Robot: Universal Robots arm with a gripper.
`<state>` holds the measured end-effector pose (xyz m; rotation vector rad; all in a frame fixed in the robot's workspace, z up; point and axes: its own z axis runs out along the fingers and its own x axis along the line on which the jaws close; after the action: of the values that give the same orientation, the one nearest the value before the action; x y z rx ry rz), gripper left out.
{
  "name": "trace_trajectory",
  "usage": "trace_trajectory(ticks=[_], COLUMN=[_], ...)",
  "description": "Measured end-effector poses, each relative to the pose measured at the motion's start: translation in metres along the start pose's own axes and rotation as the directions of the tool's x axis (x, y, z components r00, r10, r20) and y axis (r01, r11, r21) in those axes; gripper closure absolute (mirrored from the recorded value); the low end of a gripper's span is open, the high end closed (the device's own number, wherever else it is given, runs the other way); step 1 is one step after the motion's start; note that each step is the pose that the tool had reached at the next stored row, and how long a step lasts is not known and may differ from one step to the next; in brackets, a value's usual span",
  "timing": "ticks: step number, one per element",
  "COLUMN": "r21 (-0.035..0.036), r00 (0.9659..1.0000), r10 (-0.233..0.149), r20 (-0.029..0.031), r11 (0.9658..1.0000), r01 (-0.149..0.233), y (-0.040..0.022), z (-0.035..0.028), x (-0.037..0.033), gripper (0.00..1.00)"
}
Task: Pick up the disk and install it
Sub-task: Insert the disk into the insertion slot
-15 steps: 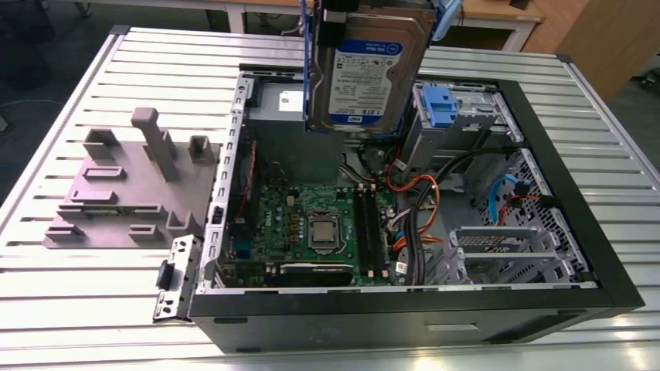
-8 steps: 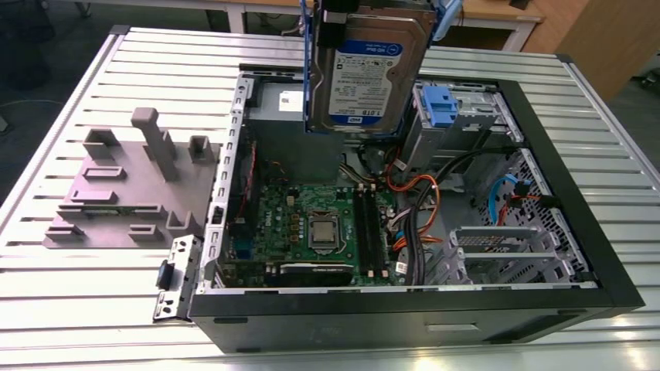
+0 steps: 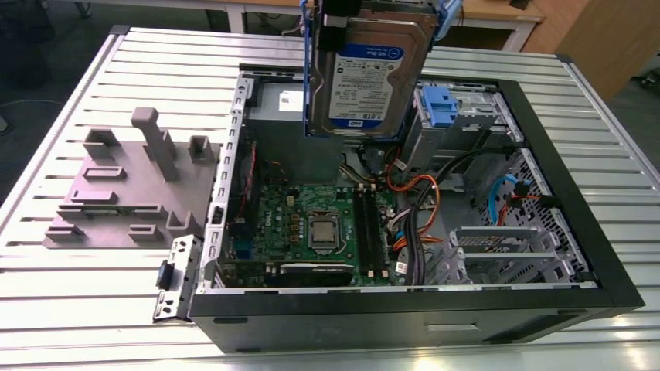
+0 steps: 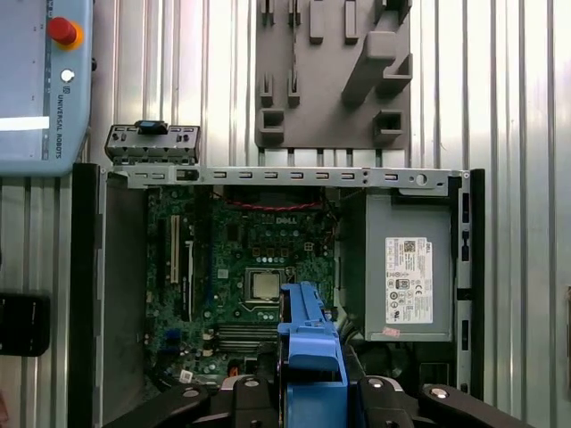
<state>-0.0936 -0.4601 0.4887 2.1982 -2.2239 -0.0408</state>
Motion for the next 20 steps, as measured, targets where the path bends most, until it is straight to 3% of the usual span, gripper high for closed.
trace_trajectory(ticks=[12, 20], r21=[0.0000, -0.0001], r00=[1.0000, 1.0000], r10=[0.000, 0.000], r20=[-0.0001, -0.0001], r11=[1.0000, 1.0000], r01=[0.000, 0.000], y=[-0.0010, -0.0090], z=[-0.0001, -0.0003], x=[0.0070, 0.0074], gripper=[0.64, 0.64])
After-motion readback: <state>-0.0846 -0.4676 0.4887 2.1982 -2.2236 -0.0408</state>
